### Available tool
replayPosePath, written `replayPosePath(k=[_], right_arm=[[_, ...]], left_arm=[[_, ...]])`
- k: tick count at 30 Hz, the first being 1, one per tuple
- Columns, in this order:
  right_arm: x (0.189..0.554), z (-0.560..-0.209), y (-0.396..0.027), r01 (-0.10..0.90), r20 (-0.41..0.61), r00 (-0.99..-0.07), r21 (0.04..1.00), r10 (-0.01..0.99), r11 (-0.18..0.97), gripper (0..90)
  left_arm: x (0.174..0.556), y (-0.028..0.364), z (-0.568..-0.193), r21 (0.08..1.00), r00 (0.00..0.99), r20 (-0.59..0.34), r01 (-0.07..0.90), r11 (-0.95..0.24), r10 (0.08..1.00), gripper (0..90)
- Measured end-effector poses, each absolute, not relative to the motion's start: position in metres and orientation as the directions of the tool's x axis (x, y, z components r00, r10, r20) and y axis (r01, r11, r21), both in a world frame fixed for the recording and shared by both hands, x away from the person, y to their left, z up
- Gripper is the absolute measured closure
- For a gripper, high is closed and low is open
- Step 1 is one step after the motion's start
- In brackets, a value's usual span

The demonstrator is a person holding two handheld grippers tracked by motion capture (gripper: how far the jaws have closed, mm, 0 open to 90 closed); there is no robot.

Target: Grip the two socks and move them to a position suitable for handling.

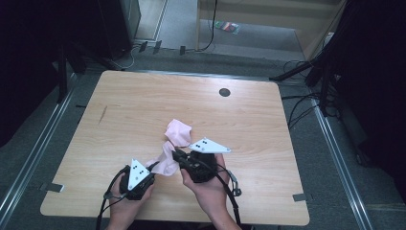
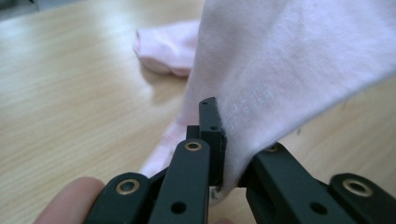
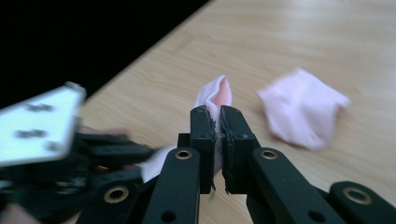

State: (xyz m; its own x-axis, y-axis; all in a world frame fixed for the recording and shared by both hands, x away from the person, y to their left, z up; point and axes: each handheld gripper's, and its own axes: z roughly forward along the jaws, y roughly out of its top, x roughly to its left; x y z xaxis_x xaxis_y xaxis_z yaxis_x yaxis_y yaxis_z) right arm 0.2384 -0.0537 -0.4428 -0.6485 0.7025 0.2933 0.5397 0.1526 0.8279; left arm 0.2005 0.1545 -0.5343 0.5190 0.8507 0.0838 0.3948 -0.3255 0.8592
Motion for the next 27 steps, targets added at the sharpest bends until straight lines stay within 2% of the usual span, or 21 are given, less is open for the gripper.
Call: replayPosePath(k=[1,2,3,4,5,8,10,12,14,17,19,21,24,25,26,27], right_arm=[[0.244,-0.461,-0.066,0.565,0.281,-0.614,0.809,0.737,0.162,85.8],[0.244,-0.461,-0.066,0.565,0.281,-0.614,0.809,0.737,0.162,85.8],[0.249,-0.481,-0.081,0.604,0.292,-0.574,0.782,0.765,0.155,85.9],[0.249,-0.481,-0.081,0.604,0.292,-0.574,0.782,0.765,0.155,85.9],[0.251,-0.491,-0.089,0.621,0.294,-0.554,0.769,0.779,0.151,85.9],[0.259,-0.515,-0.112,0.653,0.278,-0.533,0.736,0.800,0.179,85.7],[0.263,-0.526,-0.124,0.645,0.230,-0.548,0.729,0.804,0.231,85.0],[0.265,-0.534,-0.133,0.628,0.182,-0.569,0.726,0.802,0.280,79.1],[0.266,-0.535,-0.142,0.617,0.139,-0.520,0.743,0.843,0.258,66.6],[0.264,-0.529,-0.154,0.631,0.203,-0.485,0.755,0.851,0.179,63.7],[0.260,-0.529,-0.153,0.634,0.184,-0.491,0.746,0.852,0.204,59.7],[0.259,-0.532,-0.150,0.638,0.180,-0.495,0.739,0.850,0.215,58.4],[0.260,-0.537,-0.147,0.641,0.184,-0.491,0.738,0.852,0.210,59.2],[0.260,-0.542,-0.142,0.646,0.180,-0.492,0.731,0.852,0.219,63.3],[0.260,-0.542,-0.142,0.646,0.180,-0.492,0.731,0.852,0.219,63.3],[0.260,-0.544,-0.139,0.644,0.164,-0.493,0.729,0.855,0.231,67.7]], left_arm=[[0.201,0.153,-0.537,0.848,0.541,0.071,0.410,-0.337,0.838,75.8],[0.201,0.154,-0.539,0.848,0.562,0.056,0.410,-0.337,0.825,75.8],[0.202,0.156,-0.542,0.839,0.603,-0.004,0.436,-0.325,0.797,66.4],[0.202,0.156,-0.542,0.839,0.603,-0.004,0.436,-0.325,0.797,62.5],[0.203,0.158,-0.542,0.838,0.632,-0.033,0.440,-0.323,0.775,62.5],[0.205,0.165,-0.542,0.837,0.712,-0.094,0.435,-0.332,0.696,46.9],[0.207,0.171,-0.540,0.852,0.728,-0.136,0.432,-0.295,0.672,41.1],[0.211,0.179,-0.538,0.864,0.709,-0.206,0.455,-0.215,0.675,41.8],[0.217,0.183,-0.537,0.858,0.651,-0.248,0.491,-0.148,0.717,45.5],[0.222,0.180,-0.539,0.823,0.593,-0.278,0.553,-0.131,0.756,49.2],[0.222,0.172,-0.541,0.779,0.575,-0.286,0.605,-0.163,0.767,49.4],[0.222,0.168,-0.543,0.753,0.560,-0.279,0.632,-0.184,0.780,52.9],[0.222,0.165,-0.545,0.731,0.554,-0.280,0.653,-0.200,0.784,63.4],[0.222,0.163,-0.545,0.723,0.551,-0.281,0.660,-0.204,0.785,68.2],[0.222,0.162,-0.546,0.721,0.556,-0.282,0.661,-0.210,0.782,68.2],[0.222,0.161,-0.546,0.721,0.556,-0.276,0.659,-0.213,0.784,74.2]])
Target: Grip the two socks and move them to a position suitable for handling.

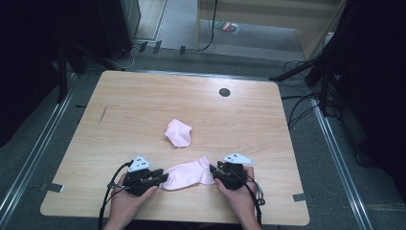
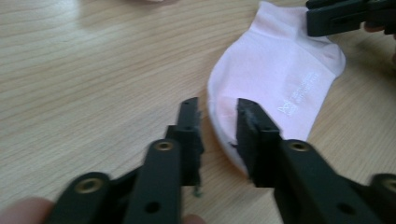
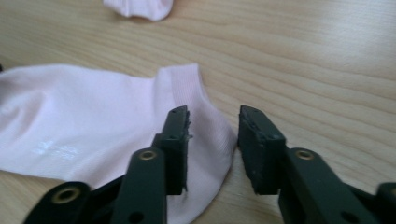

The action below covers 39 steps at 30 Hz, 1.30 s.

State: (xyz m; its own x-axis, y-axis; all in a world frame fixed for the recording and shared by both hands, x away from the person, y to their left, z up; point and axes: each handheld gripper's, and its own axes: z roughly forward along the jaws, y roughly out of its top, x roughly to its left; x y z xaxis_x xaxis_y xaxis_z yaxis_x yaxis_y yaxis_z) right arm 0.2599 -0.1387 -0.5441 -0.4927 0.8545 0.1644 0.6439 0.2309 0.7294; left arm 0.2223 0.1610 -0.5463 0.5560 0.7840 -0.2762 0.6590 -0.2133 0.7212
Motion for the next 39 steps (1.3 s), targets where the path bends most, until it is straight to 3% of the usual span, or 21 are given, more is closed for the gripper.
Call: replayPosePath(k=[1,3,10,13,14,18,19,20,21,22,28,31,32,33,39], right_arm=[[0.259,-0.546,-0.136,0.637,0.151,-0.499,0.731,0.853,0.244,77.3],[0.257,-0.545,-0.134,0.636,0.140,-0.514,0.724,0.846,0.266,84.5],[0.246,-0.526,-0.160,0.671,0.199,-0.480,0.711,0.854,0.212,87.6],[0.240,-0.526,-0.164,0.694,0.241,-0.480,0.692,0.843,0.197,87.5],[0.238,-0.530,-0.161,0.705,0.284,-0.489,0.685,0.825,0.183,87.3],[0.235,-0.532,-0.155,0.685,0.283,-0.512,0.705,0.811,0.186,86.3],[0.235,-0.533,-0.154,0.675,0.275,-0.523,0.711,0.807,0.195,85.2],[0.237,-0.535,-0.153,0.677,0.287,-0.522,0.712,0.803,0.186,71.7],[0.237,-0.535,-0.153,0.677,0.287,-0.522,0.712,0.803,0.186,71.7],[0.235,-0.534,-0.154,0.648,0.234,-0.496,0.741,0.836,0.176,58.4],[0.224,-0.524,-0.147,0.584,0.197,-0.500,0.796,0.843,0.160,67.8],[0.224,-0.531,-0.138,0.600,0.167,-0.508,0.773,0.845,0.208,67.2],[0.223,-0.537,-0.132,0.612,0.158,-0.507,0.758,0.848,0.225,62.5],[0.223,-0.537,-0.132,0.612,0.158,-0.507,0.758,0.848,0.225,62.5],[0.222,-0.545,-0.125,0.601,0.104,-0.518,0.751,0.849,0.275,60.0]], left_arm=[[0.222,0.161,-0.546,0.721,0.559,-0.272,0.657,-0.219,0.783,82.2],[0.223,0.163,-0.546,0.718,0.568,-0.268,0.656,-0.231,0.778,90.0],[0.226,0.190,-0.532,0.731,0.575,-0.181,0.621,-0.282,0.798,90.0],[0.228,0.191,-0.534,0.736,0.598,-0.229,0.623,-0.265,0.768,90.0],[0.226,0.182,-0.537,0.748,0.641,-0.213,0.593,-0.299,0.737,90.0],[0.225,0.175,-0.538,0.761,0.643,-0.204,0.578,-0.293,0.738,90.0],[0.227,0.176,-0.539,0.764,0.627,-0.216,0.586,-0.270,0.749,86.1],[0.226,0.180,-0.537,0.783,0.572,-0.215,0.586,-0.210,0.792,62.8],[0.226,0.180,-0.537,0.783,0.572,-0.215,0.586,-0.210,0.792,55.9],[0.222,0.186,-0.531,0.816,0.531,-0.221,0.560,-0.143,0.818,51.7],[0.212,0.172,-0.524,0.851,0.626,-0.200,0.492,-0.182,0.754,65.2],[0.216,0.161,-0.536,0.809,0.627,-0.178,0.532,-0.250,0.758,63.0],[0.217,0.159,-0.541,0.790,0.628,-0.177,0.550,-0.271,0.758,56.7],[0.219,0.157,-0.545,0.770,0.629,-0.177,0.568,-0.292,0.757,56.7],[0.217,0.152,-0.551,0.757,0.638,-0.126,0.557,-0.342,0.759,52.5]])
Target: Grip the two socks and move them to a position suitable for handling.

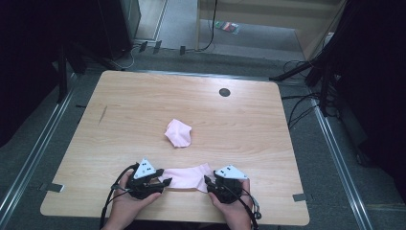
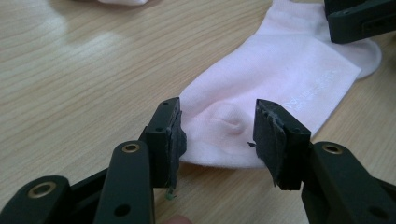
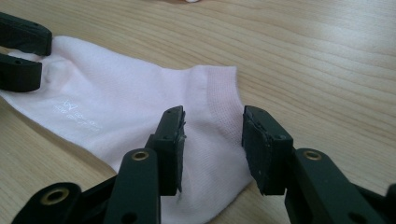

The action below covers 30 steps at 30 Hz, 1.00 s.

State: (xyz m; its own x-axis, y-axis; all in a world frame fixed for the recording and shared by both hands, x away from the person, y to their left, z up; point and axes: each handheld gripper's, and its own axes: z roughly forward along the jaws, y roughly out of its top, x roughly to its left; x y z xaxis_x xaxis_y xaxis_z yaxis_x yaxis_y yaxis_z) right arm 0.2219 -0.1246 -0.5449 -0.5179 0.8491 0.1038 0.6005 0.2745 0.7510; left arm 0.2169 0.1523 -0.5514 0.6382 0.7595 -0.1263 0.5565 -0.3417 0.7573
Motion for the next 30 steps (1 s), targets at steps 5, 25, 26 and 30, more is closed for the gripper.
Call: replayPosePath(k=[5,25,26,30], right_arm=[[0.219,-0.547,-0.122,0.587,0.051,-0.498,0.755,0.866,0.293,76.4],[0.233,-0.545,-0.141,0.643,0.188,-0.495,0.736,0.848,0.213,89.9],[0.232,-0.544,-0.143,0.649,0.209,-0.488,0.736,0.848,0.192,85.5],[0.231,-0.536,-0.151,0.637,0.255,-0.488,0.758,0.835,0.142,78.8]], left_arm=[[0.211,0.147,-0.553,0.765,0.633,-0.016,0.507,-0.399,0.774,60.0],[0.218,0.181,-0.551,0.813,0.651,-0.257,0.546,-0.205,0.714,70.7],[0.218,0.183,-0.549,0.819,0.644,-0.270,0.545,-0.182,0.716,62.9],[0.221,0.192,-0.546,0.830,0.608,-0.324,0.551,-0.091,0.724,52.6]])
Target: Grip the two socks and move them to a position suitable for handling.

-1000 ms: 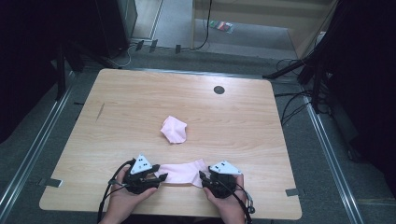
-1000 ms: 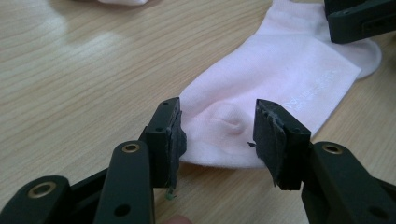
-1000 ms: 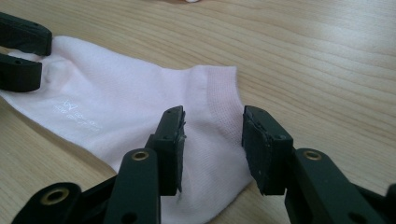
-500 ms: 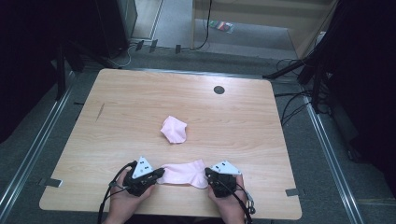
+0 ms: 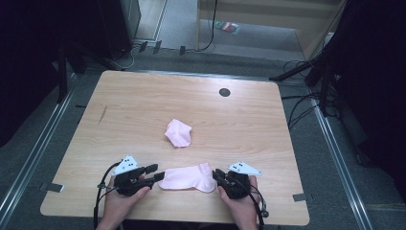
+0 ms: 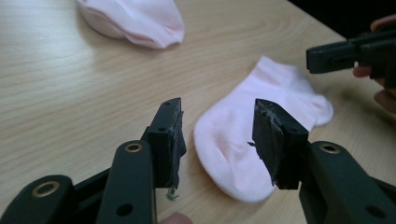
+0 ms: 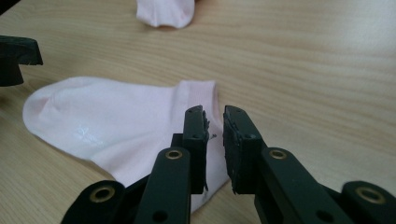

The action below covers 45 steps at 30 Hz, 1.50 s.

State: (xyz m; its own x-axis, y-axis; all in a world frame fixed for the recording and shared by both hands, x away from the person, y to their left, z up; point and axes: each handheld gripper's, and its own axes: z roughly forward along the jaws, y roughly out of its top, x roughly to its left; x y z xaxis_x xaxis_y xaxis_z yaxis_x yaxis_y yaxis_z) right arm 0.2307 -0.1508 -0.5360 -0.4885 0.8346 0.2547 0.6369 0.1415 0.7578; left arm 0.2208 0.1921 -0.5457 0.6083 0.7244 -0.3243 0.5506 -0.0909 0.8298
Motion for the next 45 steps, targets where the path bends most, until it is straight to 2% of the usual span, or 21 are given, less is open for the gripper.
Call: replayPosePath(k=[5,9,12,14,17,21,28,29,31,34,35,40,45], right_arm=[[0.235,-0.524,-0.138,0.573,0.201,-0.521,0.803,0.830,0.165,70.0],[0.248,-0.509,-0.116,0.536,0.184,-0.551,0.826,0.814,0.175,68.9],[0.269,-0.502,-0.079,0.506,0.133,-0.603,0.826,0.787,0.248,67.8],[0.275,-0.502,-0.070,0.499,0.121,-0.613,0.825,0.781,0.263,67.2],[0.297,-0.510,-0.041,0.488,0.084,-0.643,0.811,0.761,0.322,64.7],[0.317,-0.525,-0.020,0.518,0.055,-0.634,0.771,0.772,0.370,61.8],[0.333,-0.538,-0.005,0.545,0.014,-0.615,0.730,0.789,0.412,58.2],[0.334,-0.542,0.001,0.546,-0.024,-0.614,0.709,0.789,0.446,61.0],[0.333,-0.542,0.002,0.536,-0.037,-0.618,0.711,0.786,0.455,63.8],[0.333,-0.541,0.003,0.548,-0.049,-0.597,0.704,0.801,0.451,82.3],[0.333,-0.540,0.002,0.553,-0.041,-0.594,0.705,0.803,0.445,85.1],[0.334,-0.528,-0.007,0.591,0.069,-0.579,0.722,0.812,0.360,87.0],[0.347,-0.502,-0.027,0.620,0.211,-0.552,0.751,0.807,0.227,86.9]], left_arm=[[0.227,0.197,-0.547,0.840,0.568,-0.284,0.536,-0.085,0.772,48.1],[0.229,0.206,-0.546,0.848,0.530,-0.280,0.528,-0.053,0.801,44.9],[0.229,0.213,-0.546,0.845,0.509,-0.283,0.533,-0.039,0.813,45.1],[0.229,0.218,-0.546,0.843,0.495,-0.286,0.538,-0.031,0.821,45.3],[0.230,0.223,-0.548,0.834,0.473,-0.298,0.551,-0.014,0.830,45.6],[0.232,0.227,-0.549,0.834,0.465,-0.300,0.552,-0.007,0.833,45.5],[0.234,0.231,-0.551,0.831,0.449,-0.312,0.556,0.012,0.837,45.3],[0.234,0.231,-0.552,0.831,0.448,-0.314,0.556,0.014,0.837,45.3],[0.234,0.230,-0.552,0.831,0.448,-0.314,0.556,0.015,0.837,45.3],[0.234,0.230,-0.553,0.831,0.450,-0.312,0.556,0.011,0.837,45.2],[0.234,0.230,-0.553,0.831,0.450,-0.315,0.557,0.013,0.836,45.3],[0.234,0.231,-0.554,0.827,0.445,-0.326,0.562,0.023,0.834,45.3],[0.235,0.231,-0.553,0.827,0.447,-0.324,0.562,0.021,0.834,45.2]])
